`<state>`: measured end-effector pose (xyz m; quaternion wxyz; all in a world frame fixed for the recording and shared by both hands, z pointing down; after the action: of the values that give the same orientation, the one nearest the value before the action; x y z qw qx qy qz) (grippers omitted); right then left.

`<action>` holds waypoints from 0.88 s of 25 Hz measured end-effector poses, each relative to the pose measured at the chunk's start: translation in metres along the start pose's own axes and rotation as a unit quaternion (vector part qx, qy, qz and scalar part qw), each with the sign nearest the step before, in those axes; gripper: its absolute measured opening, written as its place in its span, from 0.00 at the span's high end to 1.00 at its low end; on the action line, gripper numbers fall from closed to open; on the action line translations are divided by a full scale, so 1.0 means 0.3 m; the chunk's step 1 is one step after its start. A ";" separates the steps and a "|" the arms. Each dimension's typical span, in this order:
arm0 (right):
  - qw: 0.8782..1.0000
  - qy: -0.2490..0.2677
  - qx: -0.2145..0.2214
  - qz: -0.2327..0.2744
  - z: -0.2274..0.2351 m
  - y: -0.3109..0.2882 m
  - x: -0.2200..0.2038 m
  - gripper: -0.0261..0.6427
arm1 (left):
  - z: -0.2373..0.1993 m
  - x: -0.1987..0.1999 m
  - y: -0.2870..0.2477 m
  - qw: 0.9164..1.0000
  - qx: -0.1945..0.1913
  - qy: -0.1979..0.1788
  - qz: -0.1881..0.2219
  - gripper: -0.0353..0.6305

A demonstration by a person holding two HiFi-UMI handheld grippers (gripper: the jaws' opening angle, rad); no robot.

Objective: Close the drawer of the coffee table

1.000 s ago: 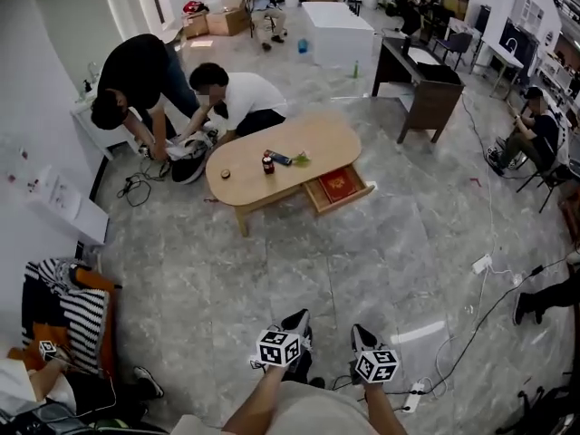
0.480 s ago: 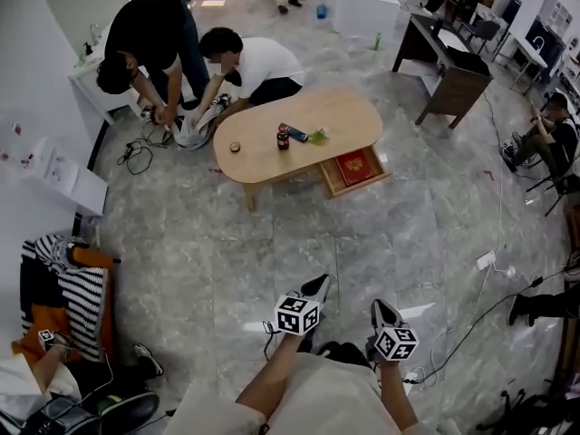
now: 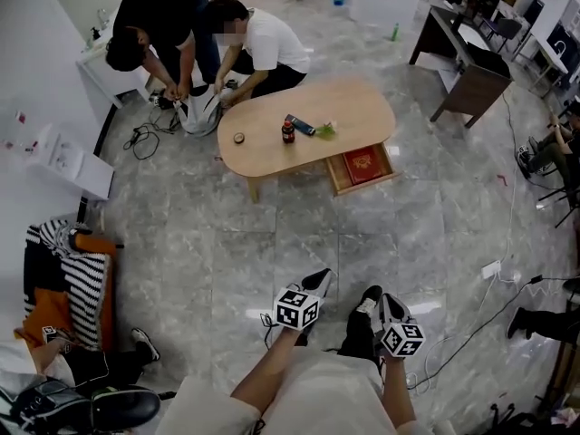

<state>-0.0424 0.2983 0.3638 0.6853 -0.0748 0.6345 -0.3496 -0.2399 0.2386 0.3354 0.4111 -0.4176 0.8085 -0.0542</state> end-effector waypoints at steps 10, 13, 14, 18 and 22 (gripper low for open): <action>0.998 0.019 0.059 0.004 0.370 -0.119 0.170 0.94 | 0.126 0.133 -0.289 0.998 0.041 0.002 0.036 0.94; 0.997 0.021 0.071 0.010 0.495 -0.139 0.217 0.94 | 0.186 0.137 -0.381 0.998 0.050 0.000 0.039 0.94; 0.997 0.021 0.076 0.011 0.533 -0.147 0.229 0.94 | 0.205 0.136 -0.410 0.998 0.053 0.000 0.041 0.93; 0.995 0.025 0.097 0.007 0.670 -0.174 0.246 0.94 | 0.274 0.136 -0.492 0.996 0.066 0.004 0.052 0.93; 0.993 0.031 0.118 -0.002 0.773 -0.204 0.241 0.94 | 0.314 0.158 -0.533 0.994 0.084 0.003 0.071 0.93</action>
<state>0.1444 0.1320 0.3807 0.6684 0.0161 0.6097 -0.4258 -0.0871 0.1255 0.3131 0.4448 -0.3229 0.8301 -0.0939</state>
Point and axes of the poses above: the fingertips, and each gripper's own axes: y backward along the fingers, z to its right, x out of its top, the point moved 2 cm from there along y, backward along the fingers, and after that the axes turned 13 degrees about y, right-handed, at the moved point
